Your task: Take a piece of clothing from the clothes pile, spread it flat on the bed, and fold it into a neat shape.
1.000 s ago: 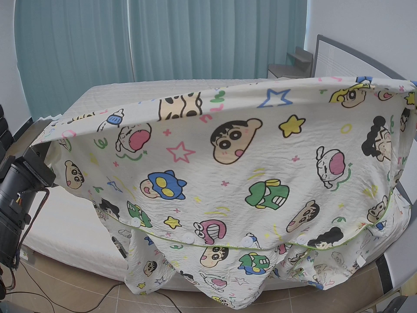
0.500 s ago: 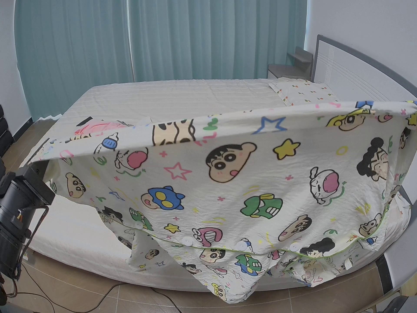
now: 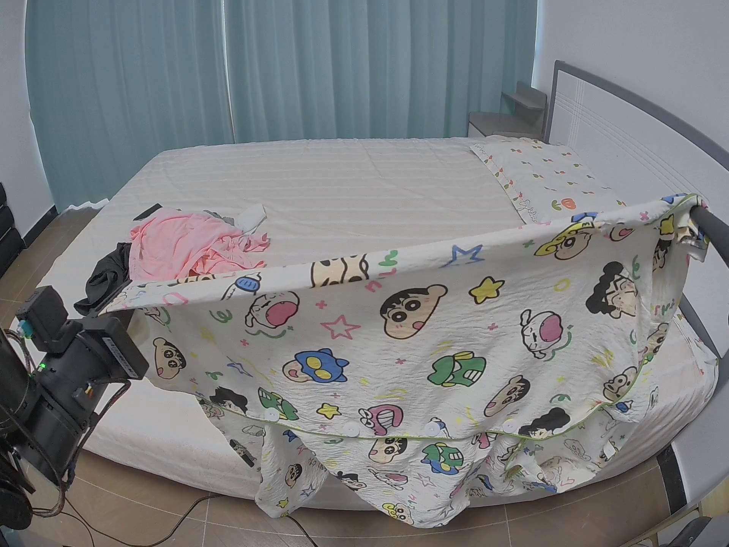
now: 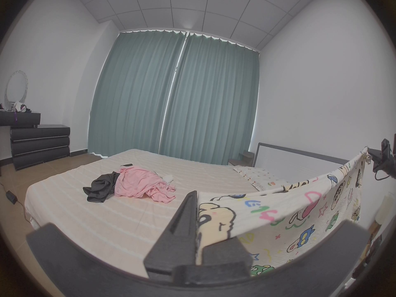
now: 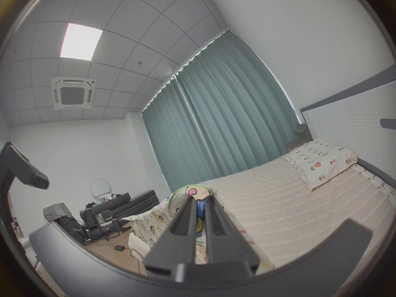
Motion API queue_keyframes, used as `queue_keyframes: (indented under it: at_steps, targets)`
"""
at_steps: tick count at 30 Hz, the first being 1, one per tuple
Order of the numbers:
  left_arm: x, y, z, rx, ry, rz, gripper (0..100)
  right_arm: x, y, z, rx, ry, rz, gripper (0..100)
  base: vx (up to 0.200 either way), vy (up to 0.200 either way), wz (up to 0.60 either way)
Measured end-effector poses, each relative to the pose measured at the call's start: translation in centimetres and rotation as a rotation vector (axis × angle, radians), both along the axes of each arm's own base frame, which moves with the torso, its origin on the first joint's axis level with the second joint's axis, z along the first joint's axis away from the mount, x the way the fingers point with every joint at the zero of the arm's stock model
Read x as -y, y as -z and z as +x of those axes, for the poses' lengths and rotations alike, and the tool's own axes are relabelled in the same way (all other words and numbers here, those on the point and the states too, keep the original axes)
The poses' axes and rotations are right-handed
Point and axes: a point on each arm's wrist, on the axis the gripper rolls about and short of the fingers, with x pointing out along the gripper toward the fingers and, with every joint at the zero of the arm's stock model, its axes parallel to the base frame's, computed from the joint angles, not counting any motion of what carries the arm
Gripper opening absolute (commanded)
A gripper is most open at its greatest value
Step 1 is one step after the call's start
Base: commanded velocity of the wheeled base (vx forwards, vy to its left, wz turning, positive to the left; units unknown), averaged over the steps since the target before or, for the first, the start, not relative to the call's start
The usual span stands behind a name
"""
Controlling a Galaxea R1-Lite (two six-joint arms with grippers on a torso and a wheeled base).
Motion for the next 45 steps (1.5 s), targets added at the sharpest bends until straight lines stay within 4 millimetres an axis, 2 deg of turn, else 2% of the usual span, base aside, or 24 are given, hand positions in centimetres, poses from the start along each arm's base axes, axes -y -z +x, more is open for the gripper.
queue_keyframes:
  at_steps: [11,24,29,38,45]
  targets:
    - [1.3,0.3,3.7,-0.045,-0.036,-0.027,0,0.0,1.3,4.3,-0.046,0.071,-0.056,0,0.0,0.0,0.0]
    - [3.0,0.7,7.4,-0.071,-0.042,-0.021,0,0.5,3.6,8.5,-0.105,0.126,-0.065,0,0.2,0.0,0.0]
    - [4.1,1.5,10.0,-0.097,-0.053,-0.006,0,0.7,4.5,10.2,-0.115,0.146,-0.065,0,0.2,0.0,0.0]
    - [6.0,4.4,15.1,-0.159,-0.076,0.03,0,1.0,6.9,13.6,-0.124,0.17,-0.066,0,0.2,0.0,0.0]
    - [7.7,7.6,19.6,-0.2,-0.089,0.054,0,0.9,10.5,17.3,-0.149,0.181,-0.069,0,0.057,0.0,0.0]
